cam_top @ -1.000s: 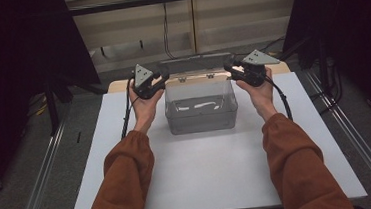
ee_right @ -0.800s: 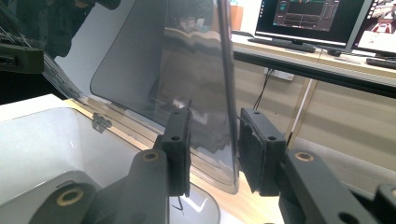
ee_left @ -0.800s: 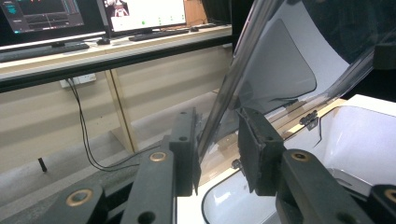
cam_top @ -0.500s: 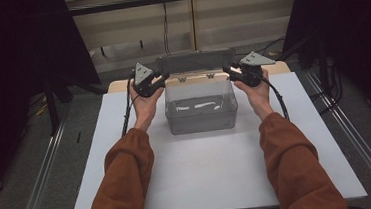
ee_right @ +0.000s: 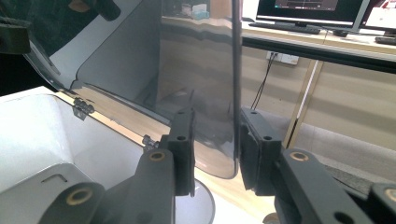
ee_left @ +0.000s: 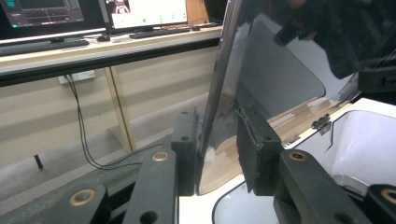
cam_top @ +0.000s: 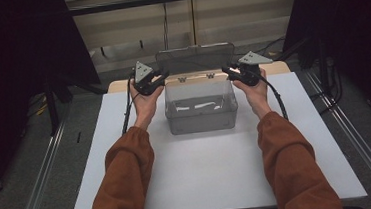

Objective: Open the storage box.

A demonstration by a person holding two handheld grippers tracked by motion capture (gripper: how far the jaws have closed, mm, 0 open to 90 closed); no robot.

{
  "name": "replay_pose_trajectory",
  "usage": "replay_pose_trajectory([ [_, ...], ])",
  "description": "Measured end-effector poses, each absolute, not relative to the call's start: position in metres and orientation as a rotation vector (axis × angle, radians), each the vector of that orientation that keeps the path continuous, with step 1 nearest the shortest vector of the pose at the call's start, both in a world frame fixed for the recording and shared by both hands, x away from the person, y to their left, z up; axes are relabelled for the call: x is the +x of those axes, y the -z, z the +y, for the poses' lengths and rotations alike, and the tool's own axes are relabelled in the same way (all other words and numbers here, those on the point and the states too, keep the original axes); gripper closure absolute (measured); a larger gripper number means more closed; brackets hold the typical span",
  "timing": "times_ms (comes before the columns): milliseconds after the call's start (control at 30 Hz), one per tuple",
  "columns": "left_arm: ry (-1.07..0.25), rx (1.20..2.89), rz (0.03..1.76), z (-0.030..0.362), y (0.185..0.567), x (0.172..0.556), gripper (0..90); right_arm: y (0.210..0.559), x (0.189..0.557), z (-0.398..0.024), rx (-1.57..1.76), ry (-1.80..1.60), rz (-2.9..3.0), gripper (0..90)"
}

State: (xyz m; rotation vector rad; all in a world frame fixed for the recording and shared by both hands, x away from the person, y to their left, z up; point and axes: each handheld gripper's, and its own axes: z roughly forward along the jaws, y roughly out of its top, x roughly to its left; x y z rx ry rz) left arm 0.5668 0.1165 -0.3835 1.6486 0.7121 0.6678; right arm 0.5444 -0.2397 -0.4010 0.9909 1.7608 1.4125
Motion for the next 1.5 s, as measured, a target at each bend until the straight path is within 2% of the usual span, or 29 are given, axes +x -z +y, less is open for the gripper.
replay_pose_trajectory([
  [933,-0.610,1.693,0.789,0.113,0.397,0.582,69.6,0.413,0.554,-0.241,1.037,-1.413,1.773,71.1],
  [1167,-0.557,1.681,0.836,0.113,0.398,0.586,69.7,0.411,0.558,-0.241,1.046,-1.407,1.779,72.4],
  [1500,-0.512,1.647,0.891,0.115,0.400,0.590,74.0,0.410,0.562,-0.241,1.081,-1.415,1.775,72.8],
])
